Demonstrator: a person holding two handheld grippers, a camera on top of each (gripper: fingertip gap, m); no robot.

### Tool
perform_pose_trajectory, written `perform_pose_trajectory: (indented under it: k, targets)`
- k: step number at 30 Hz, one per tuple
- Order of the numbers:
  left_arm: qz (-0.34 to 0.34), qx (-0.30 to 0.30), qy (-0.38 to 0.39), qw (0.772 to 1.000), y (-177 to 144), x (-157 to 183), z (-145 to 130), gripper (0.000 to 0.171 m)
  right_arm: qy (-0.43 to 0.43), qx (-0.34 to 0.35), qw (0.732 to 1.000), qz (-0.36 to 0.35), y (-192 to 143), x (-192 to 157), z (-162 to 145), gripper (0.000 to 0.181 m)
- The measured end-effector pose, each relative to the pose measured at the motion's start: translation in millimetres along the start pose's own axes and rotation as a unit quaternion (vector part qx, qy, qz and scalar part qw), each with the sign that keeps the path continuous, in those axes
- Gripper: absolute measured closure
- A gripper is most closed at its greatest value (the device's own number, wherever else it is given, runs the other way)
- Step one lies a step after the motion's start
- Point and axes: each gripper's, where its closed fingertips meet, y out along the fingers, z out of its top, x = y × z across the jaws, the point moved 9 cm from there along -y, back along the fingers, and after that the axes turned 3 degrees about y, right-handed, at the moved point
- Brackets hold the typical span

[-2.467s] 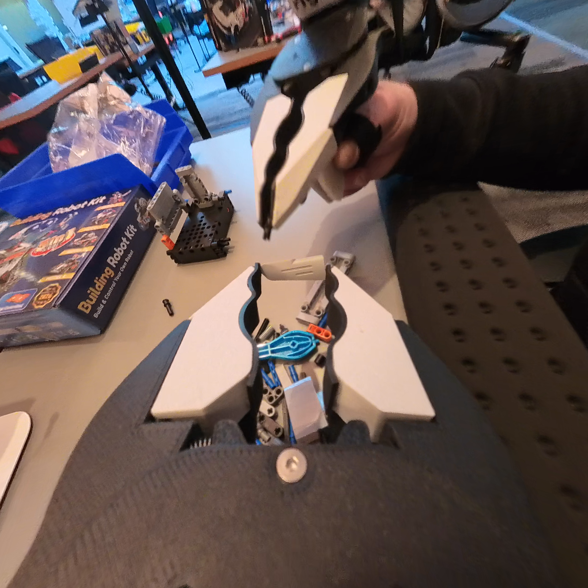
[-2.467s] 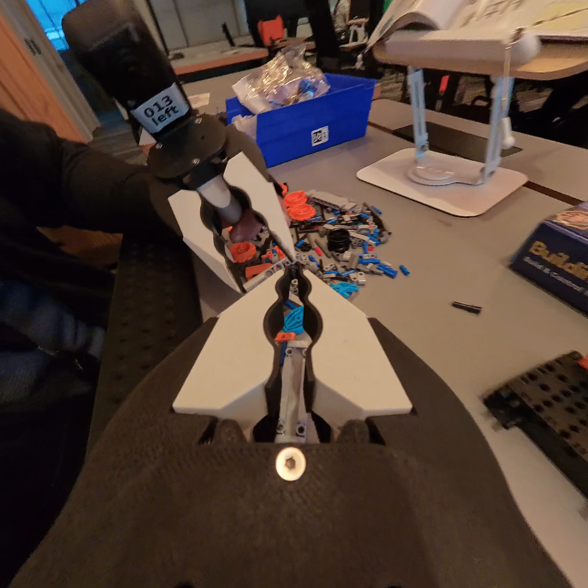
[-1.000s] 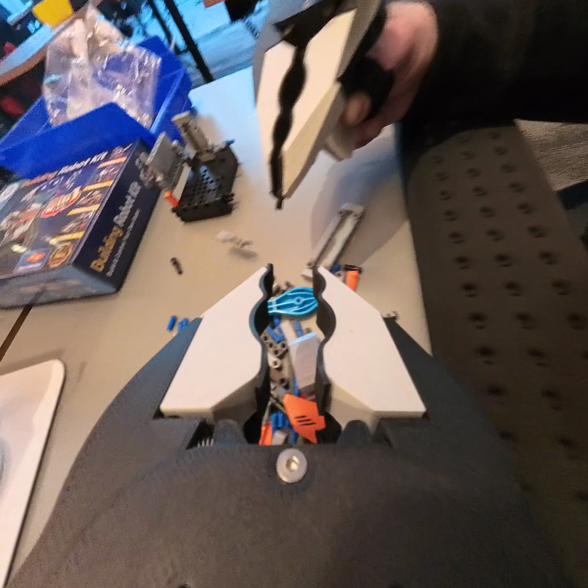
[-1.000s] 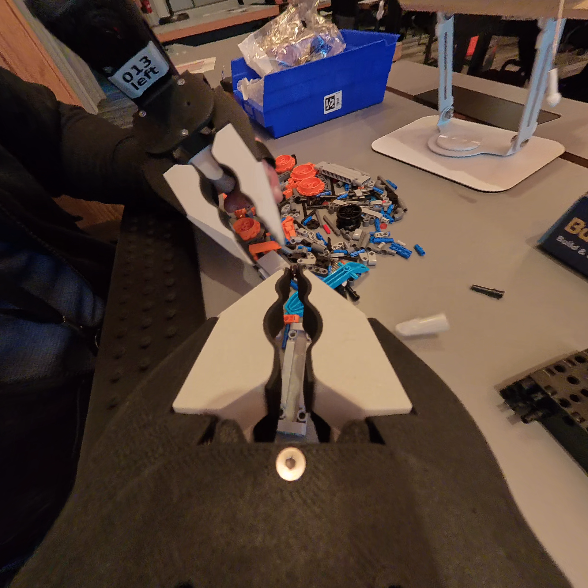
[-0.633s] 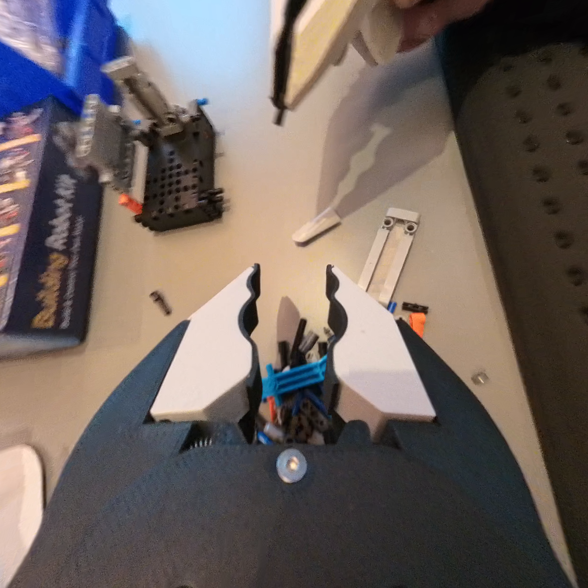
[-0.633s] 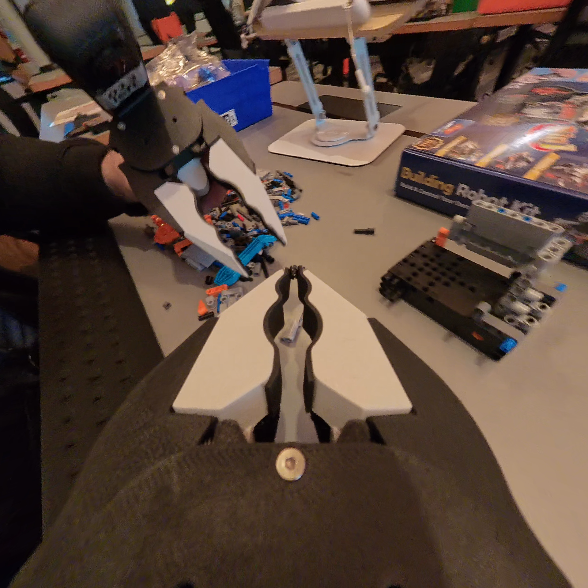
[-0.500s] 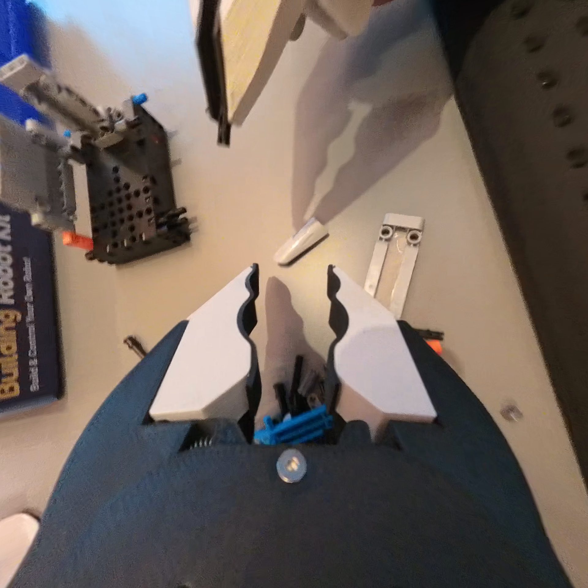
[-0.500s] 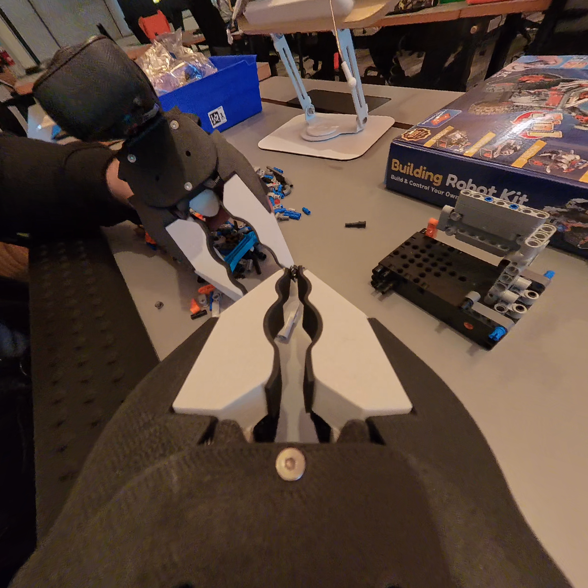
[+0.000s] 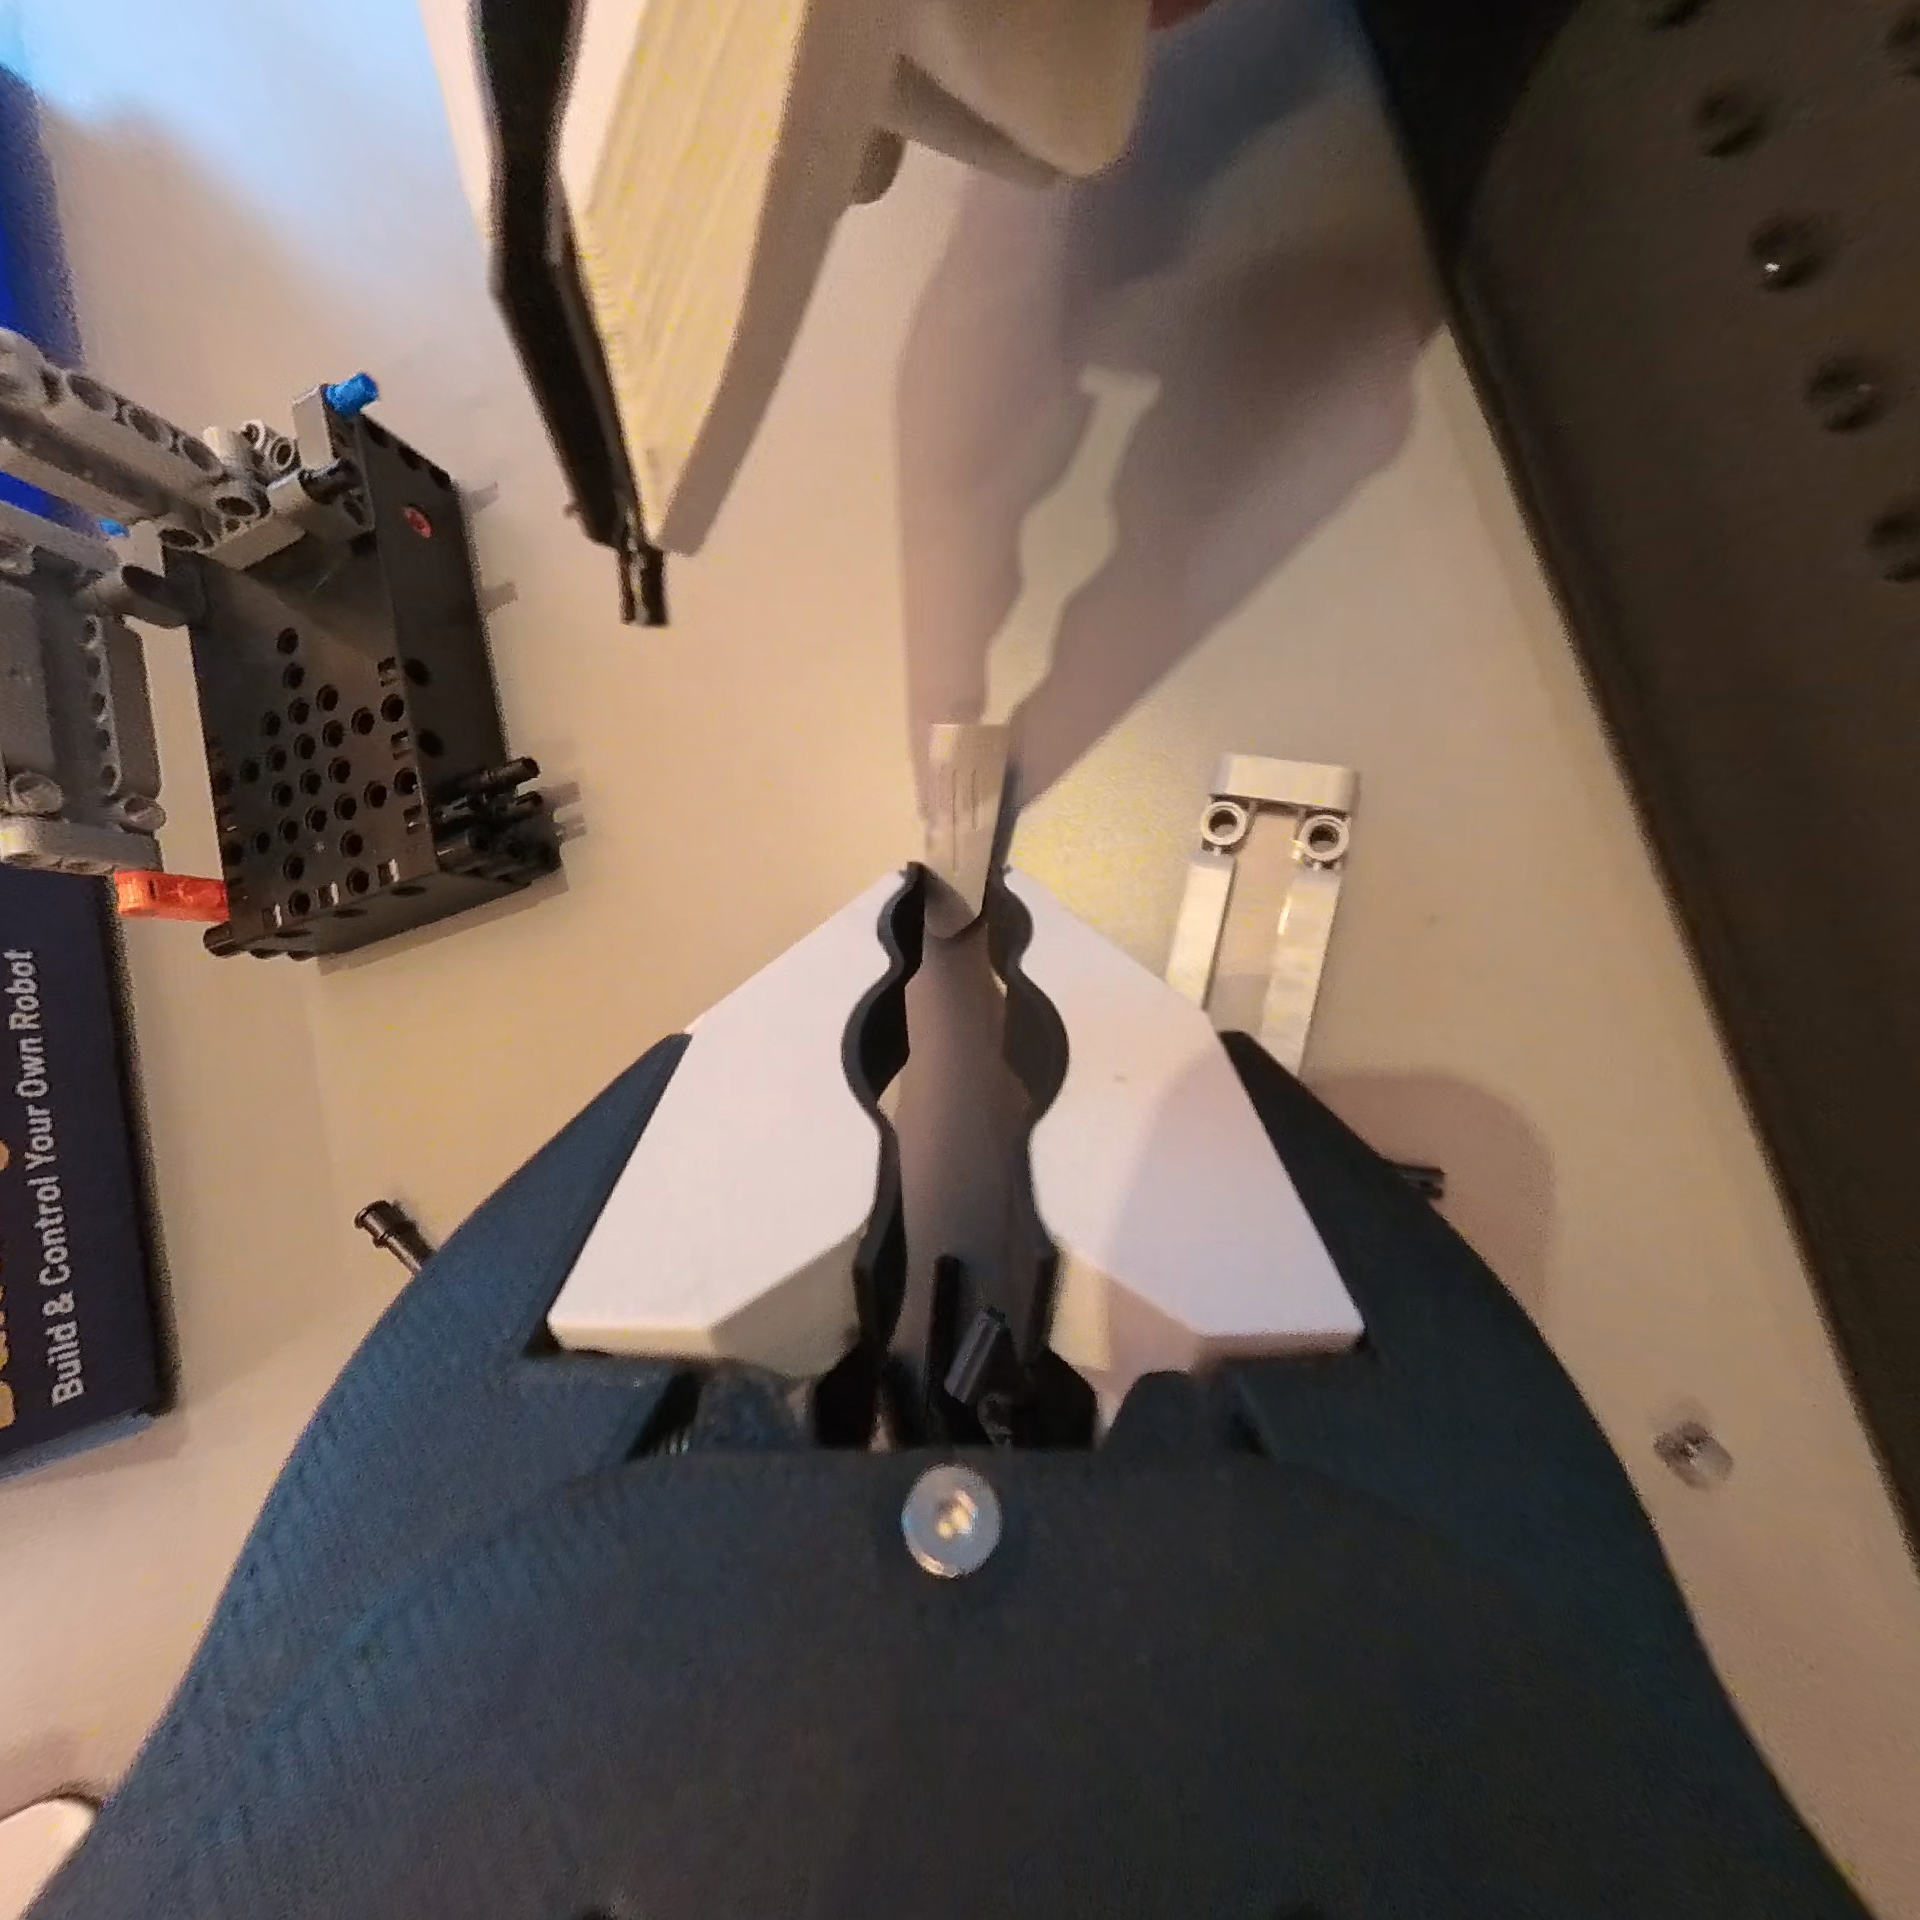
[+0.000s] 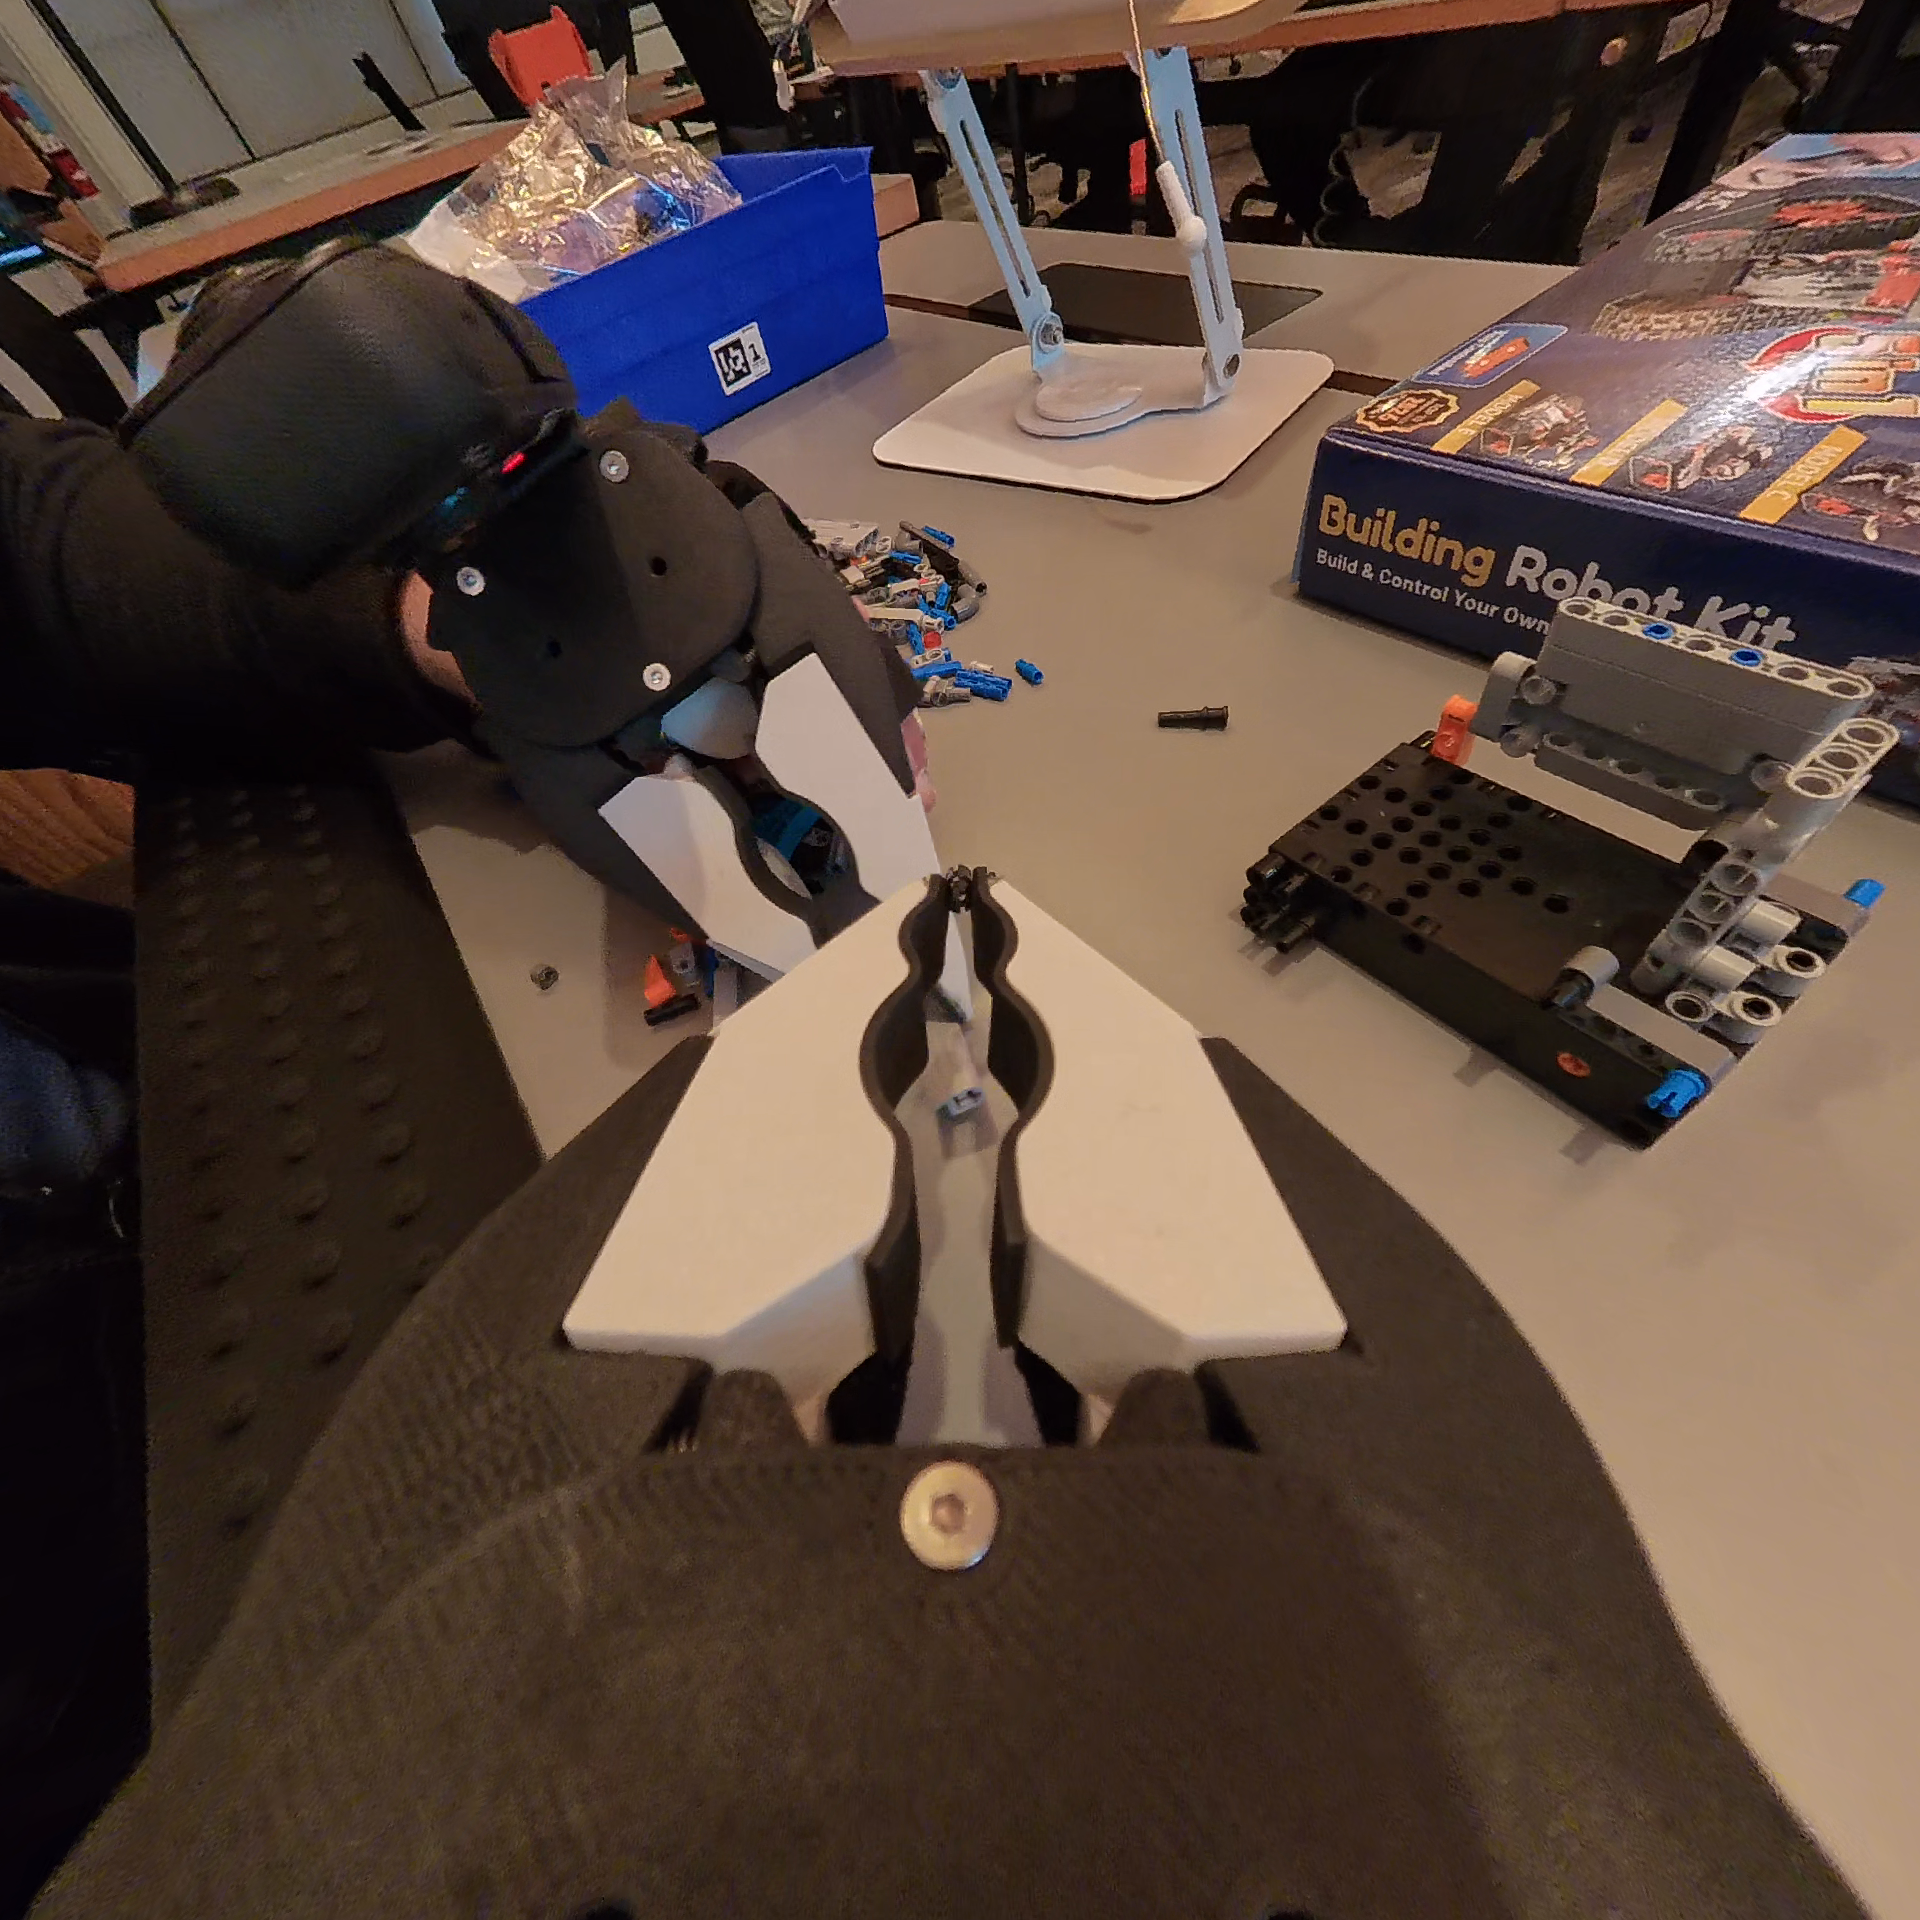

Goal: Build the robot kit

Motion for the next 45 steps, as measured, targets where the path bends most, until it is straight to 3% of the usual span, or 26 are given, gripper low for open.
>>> perform_pose_trajectory:
  k: [3,7,11,13,15,18,21,24,29,34,40,45]
  targets:
    - [0.013,-0.001,-0.019,1.0,-4,-1,-3,0.163,0.0,-0.001,1.0,0.0,0,0,0,0.179]
    - [0.004,0.087,-0.116,0.989,-24,-11,-7,0.163,-0.002,0.005,1.0,0.002,1,-1,1,0.179]
    - [-0.051,0.248,-0.239,0.937,-57,-19,-13,0.163,0.009,0.034,0.999,0.027,0,-5,6,0.179]
    - [-0.077,0.268,-0.284,0.918,-65,-19,-21,0.163,0.011,0.036,0.999,0.037,3,-8,7,0.179]
    - [-0.083,0.245,-0.297,0.919,-63,-18,-30,0.163,0.006,0.025,0.999,0.035,8,-10,6,0.179]
    - [-0.058,0.146,-0.258,0.953,-50,-14,-40,0.163,0.006,0.017,0.999,0.032,9,-9,5,0.179]
    - [-0.04,0.048,-0.181,0.981,-33,-5,-38,0.163,0.008,0.014,1.0,0.026,8,-7,3,0.18]
    - [-0.013,0.0,-0.115,0.993,-24,1,-32,0.158,0.004,0.008,1.0,0.023,9,-8,2,0.18]
    - [0.041,-0.007,-0.028,0.999,-26,9,-22,0.149,0.003,0.006,1.0,0.024,10,-8,2,0.18]
    - [0.089,-0.057,0.057,0.993,-20,20,-18,0.164,0.002,0.008,1.0,0.026,9,-8,2,0.18]
    - [0.095,-0.052,0.036,0.993,-17,15,-18,0.164,0.002,0.01,1.0,0.027,8,-8,2,0.18]
    - [0.059,-0.031,-0.038,0.997,-18,2,-21,0.165,0.003,0.012,1.0,0.028,7,-8,2,0.18]
